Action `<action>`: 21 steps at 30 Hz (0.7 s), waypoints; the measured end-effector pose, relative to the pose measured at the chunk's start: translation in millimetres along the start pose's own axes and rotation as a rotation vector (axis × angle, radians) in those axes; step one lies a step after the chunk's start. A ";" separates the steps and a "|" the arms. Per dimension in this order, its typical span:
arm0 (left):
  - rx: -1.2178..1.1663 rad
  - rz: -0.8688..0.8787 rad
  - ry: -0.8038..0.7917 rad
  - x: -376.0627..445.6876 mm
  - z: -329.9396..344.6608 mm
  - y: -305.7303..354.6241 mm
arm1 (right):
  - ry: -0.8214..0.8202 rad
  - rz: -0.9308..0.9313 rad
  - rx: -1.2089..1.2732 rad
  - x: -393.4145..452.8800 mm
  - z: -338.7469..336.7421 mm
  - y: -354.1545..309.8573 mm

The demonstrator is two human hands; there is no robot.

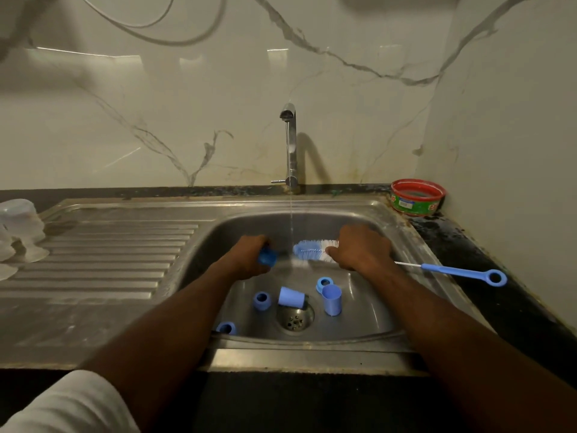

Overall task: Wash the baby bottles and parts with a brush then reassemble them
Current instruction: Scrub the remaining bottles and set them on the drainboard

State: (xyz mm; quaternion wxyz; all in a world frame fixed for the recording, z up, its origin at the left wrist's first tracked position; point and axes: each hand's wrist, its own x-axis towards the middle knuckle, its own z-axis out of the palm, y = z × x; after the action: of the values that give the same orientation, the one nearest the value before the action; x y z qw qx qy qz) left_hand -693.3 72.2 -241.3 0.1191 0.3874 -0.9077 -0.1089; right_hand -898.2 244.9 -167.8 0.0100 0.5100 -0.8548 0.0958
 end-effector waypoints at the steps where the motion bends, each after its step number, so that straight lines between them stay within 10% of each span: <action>1: 0.074 -0.068 -0.067 -0.3 2.7 -4.7 | -0.003 0.001 -0.005 0.3 0.7 0.1; 8: 0.326 -0.222 -0.386 -2.8 6.4 -4.8 | 0.002 -0.004 -0.011 0.8 0.7 1.5; 12: 0.422 0.099 -0.314 -2.4 3.3 25.8 | -0.004 0.017 -0.013 -0.3 -1.9 2.8; 18: 0.381 0.341 -0.726 -7.2 29.6 66.7 | -0.002 0.034 -0.002 -0.9 -3.1 5.7; 21: 0.432 0.330 -0.589 -4.6 21.4 68.6 | 0.002 0.034 0.002 -0.3 -4.0 6.5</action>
State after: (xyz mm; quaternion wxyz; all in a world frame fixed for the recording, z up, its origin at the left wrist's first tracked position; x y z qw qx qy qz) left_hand -743.1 124.2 -242.2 -0.2146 0.2047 -0.9550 -0.0014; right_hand -904.1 248.8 -164.9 0.0087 0.4951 -0.8633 0.0972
